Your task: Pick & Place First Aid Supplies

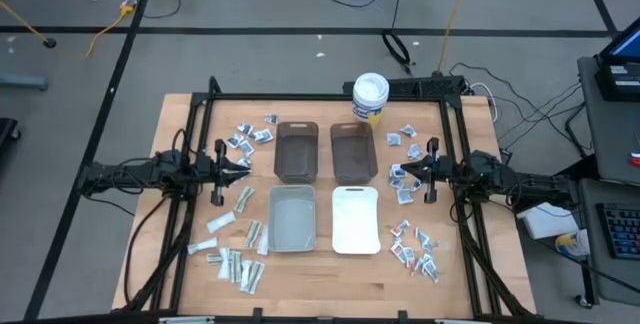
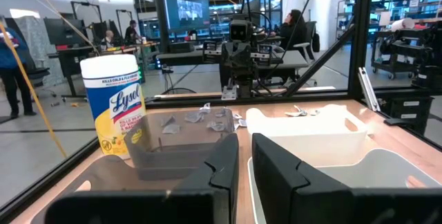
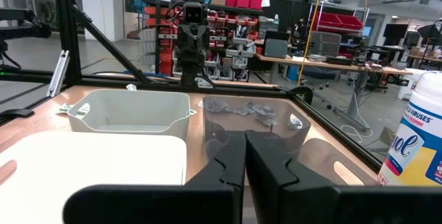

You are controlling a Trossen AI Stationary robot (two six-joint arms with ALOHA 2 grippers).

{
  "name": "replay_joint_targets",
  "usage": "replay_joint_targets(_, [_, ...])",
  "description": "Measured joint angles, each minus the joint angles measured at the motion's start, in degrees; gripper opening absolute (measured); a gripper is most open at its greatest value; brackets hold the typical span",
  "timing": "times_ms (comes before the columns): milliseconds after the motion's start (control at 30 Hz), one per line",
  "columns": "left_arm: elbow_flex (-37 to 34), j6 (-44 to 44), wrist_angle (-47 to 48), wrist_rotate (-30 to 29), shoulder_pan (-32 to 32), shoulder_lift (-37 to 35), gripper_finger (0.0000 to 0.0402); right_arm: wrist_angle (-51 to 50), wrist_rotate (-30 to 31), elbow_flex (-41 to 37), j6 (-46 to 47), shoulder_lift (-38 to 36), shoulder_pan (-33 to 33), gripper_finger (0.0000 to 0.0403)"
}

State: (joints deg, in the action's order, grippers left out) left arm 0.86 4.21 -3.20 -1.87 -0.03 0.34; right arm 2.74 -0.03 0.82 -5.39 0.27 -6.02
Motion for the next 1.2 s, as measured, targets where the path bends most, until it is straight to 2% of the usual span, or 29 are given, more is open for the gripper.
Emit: replay_joint_targets(1200, [0.0,0.0,0.0,0.0,0.0,0.0,0.0047,-0.3,1.5,0.0,-0.3,0.0,0.0,0.0009])
